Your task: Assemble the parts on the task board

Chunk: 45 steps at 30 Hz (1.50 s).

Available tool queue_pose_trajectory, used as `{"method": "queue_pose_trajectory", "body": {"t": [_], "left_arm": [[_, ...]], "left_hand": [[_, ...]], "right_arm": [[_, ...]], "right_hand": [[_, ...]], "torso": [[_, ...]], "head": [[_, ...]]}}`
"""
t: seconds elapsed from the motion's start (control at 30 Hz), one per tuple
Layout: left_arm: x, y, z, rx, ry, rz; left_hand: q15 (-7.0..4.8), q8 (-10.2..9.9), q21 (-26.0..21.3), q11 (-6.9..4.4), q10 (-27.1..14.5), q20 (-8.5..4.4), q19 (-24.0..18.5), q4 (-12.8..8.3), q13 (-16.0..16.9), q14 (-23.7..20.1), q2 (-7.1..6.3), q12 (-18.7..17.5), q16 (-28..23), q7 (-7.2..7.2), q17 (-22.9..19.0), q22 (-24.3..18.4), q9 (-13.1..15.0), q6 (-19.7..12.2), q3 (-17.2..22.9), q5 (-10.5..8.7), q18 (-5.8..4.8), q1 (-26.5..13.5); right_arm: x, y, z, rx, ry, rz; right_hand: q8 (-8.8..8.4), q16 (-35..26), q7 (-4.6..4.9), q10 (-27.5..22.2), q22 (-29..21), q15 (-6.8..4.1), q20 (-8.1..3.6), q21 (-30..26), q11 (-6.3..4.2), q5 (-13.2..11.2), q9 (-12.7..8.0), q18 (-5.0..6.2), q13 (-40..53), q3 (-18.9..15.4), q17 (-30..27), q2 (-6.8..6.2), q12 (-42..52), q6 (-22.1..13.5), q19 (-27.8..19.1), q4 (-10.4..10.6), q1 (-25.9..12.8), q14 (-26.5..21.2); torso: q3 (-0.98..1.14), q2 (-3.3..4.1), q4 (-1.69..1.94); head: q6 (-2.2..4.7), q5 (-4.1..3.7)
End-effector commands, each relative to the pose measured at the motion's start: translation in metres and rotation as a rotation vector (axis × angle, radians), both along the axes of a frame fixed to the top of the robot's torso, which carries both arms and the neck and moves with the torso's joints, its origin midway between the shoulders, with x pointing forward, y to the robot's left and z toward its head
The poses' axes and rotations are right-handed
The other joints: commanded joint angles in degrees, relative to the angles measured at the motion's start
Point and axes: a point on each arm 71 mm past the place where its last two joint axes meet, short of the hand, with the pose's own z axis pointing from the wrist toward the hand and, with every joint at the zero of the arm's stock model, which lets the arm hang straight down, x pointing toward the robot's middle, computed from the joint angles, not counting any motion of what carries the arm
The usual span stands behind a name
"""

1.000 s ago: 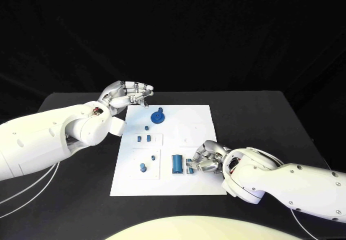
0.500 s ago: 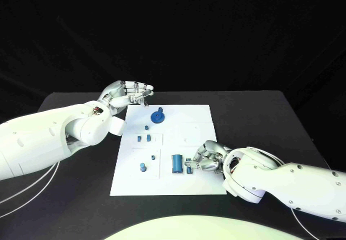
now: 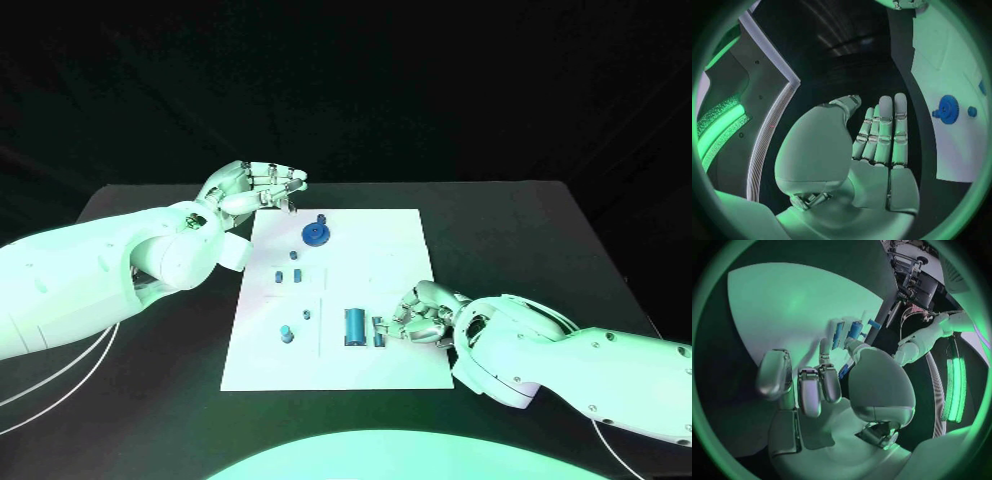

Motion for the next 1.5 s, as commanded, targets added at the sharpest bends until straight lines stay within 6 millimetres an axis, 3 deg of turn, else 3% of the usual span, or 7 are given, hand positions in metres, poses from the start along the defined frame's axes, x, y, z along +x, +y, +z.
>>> {"method": "queue_pose_trajectory", "body": {"t": [0.03, 0.33, 0.53, 0.7, 1.23, 1.27, 1.5], "left_arm": [[-0.001, -0.002, 0.000, -0.010, 0.001, -0.016], [0.000, 0.002, -0.004, -0.011, 0.004, 0.000], [0.001, 0.007, -0.013, -0.026, 0.016, 0.035], [0.006, 0.012, -0.019, -0.070, 0.021, 0.067], [0.035, 0.030, -0.046, -0.231, 0.020, 0.227], [0.033, 0.028, -0.047, -0.158, 0.044, 0.193], [0.029, 0.019, -0.047, -0.149, 0.040, 0.213]], "left_hand": [[0.27, -0.2, -0.3, 0.04, -0.4, 0.21, 0.2, 0.3, -0.1, 0.0, 0.24, 0.3, 0.1, 1.25, -0.1, -0.1, 0.0, -0.3, 0.0, 0.27, 0.76, -0.5], [0.27, -0.2, -0.3, 0.04, -0.4, 0.22, 0.3, 0.4, -0.1, 0.0, 0.30, 0.4, 0.1, 1.24, -0.1, -0.1, 0.0, -0.4, 0.0, 0.26, 0.76, -0.6], [0.37, -0.1, -0.8, 0.04, -0.4, 0.34, 0.0, 0.9, -0.1, -0.5, -0.19, 0.6, -0.1, 1.21, -0.1, -0.4, 0.0, -0.5, -0.5, 0.02, 0.69, -1.1], [0.86, 0.1, -4.1, 0.23, -0.6, 0.96, -2.3, 1.9, -0.1, -4.3, -0.61, 1.3, -2.3, 1.17, -1.3, -2.0, 0.2, -0.7, -1.6, -0.28, 0.57, -1.3], [5.02, -0.8, -38.3, 1.21, 4.4, 5.93, -8.5, 3.3, -4.6, -12.8, 1.22, -18.1, -46.0, -1.06, -13.4, -25.1, -2.4, -1.5, -8.6, -0.13, -0.98, 0.7], [-5.13, -12.3, -47.6, -9.52, -46.4, -10.73, -47.4, -13.0, -8.3, -55.1, 10.69, -27.1, -61.9, -11.87, -26.0, -36.4, -17.4, -46.4, -25.9, -15.20, -9.72, -24.5], [-5.13, -12.3, -47.6, -9.52, -46.4, -10.73, -47.4, -13.0, -8.3, -55.1, 10.69, -27.1, -61.9, -11.87, -26.0, -36.4, -17.4, -46.4, -25.9, -15.20, -9.72, -37.0]], "right_arm": [[0.000, -0.003, 0.002, 0.000, -0.036, 0.016], [0.013, -0.024, 0.018, 0.164, -0.148, -0.077], [0.042, -0.048, 0.023, 0.404, -0.181, -0.204], [0.073, -0.071, 0.024, 0.569, -0.219, -0.275], [0.141, -0.106, 0.024, 0.809, -0.326, -0.385], [0.139, -0.107, 0.021, 0.684, -0.333, -0.395], [0.132, -0.095, 0.026, 0.741, -0.342, -0.420]], "right_hand": [[0.15, -0.2, -0.03, 1.6, 9.3, -0.17, -0.13, -0.2, 0.06, 0.2, 0.0, -0.54, 8.3, -0.4, 9.6, -0.01, -0.3, 0.1, 0.4, 0.1, 0.6, 4.7], [-2.86, -2.6, 1.94, -2.1, 6.7, 1.18, 0.86, -12.4, 1.74, 0.2, -1.0, 1.08, 4.0, -2.7, 3.8, -0.22, -6.5, -4.2, -2.7, 0.3, 3.9, 3.3], [-4.08, -15.3, 4.12, -17.6, -3.8, 3.05, 2.82, -48.1, 3.79, 0.2, -1.0, 5.44, -13.8, -3.8, -16.5, 1.45, -29.5, -8.7, -13.8, 0.0, 11.3, -3.7], [-3.96, -32.5, 6.13, -26.8, -9.2, 4.99, 4.72, -54.2, 5.70, 0.2, -1.3, 5.33, -23.8, -3.2, -36.9, 1.84, -39.2, -13.2, -17.7, -0.2, 15.9, -14.5], [-11.77, -68.6, 10.25, -32.6, -40.5, 12.41, 12.99, -59.2, 11.46, 5.9, -11.1, 5.66, -63.2, 0.3, -53.8, -0.78, -64.3, -13.6, -38.0, -1.8, 19.6, -30.3], [-29.94, -88.3, -3.10, -83.9, -74.9, 4.33, -1.96, -62.7, 1.12, -9.8, -29.9, -4.84, -74.9, -19.4, -74.9, 11.11, -81.1, -57.3, -83.9, -16.3, -4.3, -84.2], [-29.94, -88.3, -3.10, -83.9, -74.9, 4.33, -1.96, -62.7, 1.12, -9.8, -29.9, -4.84, -74.9, -19.4, -74.9, 11.11, -81.1, -57.3, -83.9, -16.3, -17.1, -84.2]], "torso": [[-0.06, -0.09, -0.05], [-0.51, -0.50, -0.36], [-1.33, -1.41, -0.88], [-2.20, -2.13, -1.13], [-2.71, -4.23, -0.75], [-2.84, -3.87, -0.80], [-1.34, -4.98, 0.60]], "head": [[0.15, 0.09], [1.22, 0.03], [2.47, 0.17], [4.23, 0.39], [9.74, 0.29], [9.21, 0.21], [10.82, -0.68]]}}
